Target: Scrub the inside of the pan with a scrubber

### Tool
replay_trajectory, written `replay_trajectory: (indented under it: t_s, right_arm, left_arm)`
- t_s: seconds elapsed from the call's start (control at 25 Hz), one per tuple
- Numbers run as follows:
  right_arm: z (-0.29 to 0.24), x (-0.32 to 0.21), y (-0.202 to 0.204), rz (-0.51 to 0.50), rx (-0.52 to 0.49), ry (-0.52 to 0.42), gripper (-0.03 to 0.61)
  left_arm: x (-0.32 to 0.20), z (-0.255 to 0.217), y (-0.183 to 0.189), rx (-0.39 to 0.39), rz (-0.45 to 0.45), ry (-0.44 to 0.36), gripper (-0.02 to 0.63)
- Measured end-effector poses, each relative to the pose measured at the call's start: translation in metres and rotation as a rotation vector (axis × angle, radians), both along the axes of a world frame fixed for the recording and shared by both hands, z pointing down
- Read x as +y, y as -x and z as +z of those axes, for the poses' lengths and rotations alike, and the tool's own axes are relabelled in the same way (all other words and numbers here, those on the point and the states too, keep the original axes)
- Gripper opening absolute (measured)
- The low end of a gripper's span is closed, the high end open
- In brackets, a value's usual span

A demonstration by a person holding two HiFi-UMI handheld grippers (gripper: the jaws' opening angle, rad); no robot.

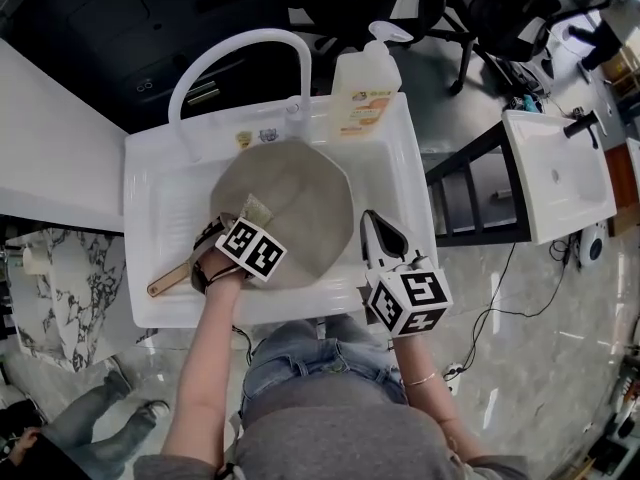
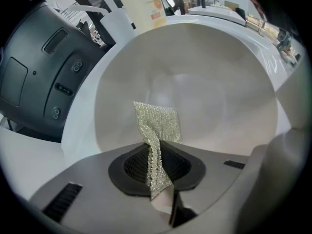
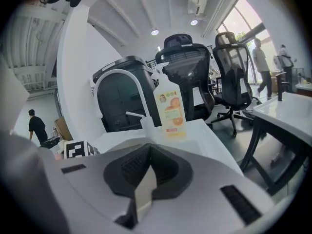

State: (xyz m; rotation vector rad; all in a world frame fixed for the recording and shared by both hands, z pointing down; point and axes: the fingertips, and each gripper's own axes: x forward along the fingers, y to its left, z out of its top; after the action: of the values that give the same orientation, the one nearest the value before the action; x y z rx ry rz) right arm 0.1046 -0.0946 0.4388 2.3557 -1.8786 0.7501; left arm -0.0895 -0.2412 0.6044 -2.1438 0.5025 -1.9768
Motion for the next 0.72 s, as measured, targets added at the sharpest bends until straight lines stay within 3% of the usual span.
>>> replay_trajectory:
  t_s: [0.28, 0.48, 0.72]
  right_arm:
    - [-0.002, -0.011, 0.011, -0.012, 0.012, -0.002, 0.011]
    - [-0.005, -0.013, 0.021, -0.002, 0.023, 0.001, 0.011]
    - [-0.004, -0.001, 0.025, 0.052, 0.050, 0.024, 0.011]
  left_arm:
    - [-0.026, -0.019, 0.016, 0.070, -0.068, -0.057, 0.069]
    - [-0.036, -0.035, 0.014, 0.119, -0.035, -0.121, 0.069]
    - [-0.053, -0.071, 0.007, 0.237, 0.013, -0.265, 0.069]
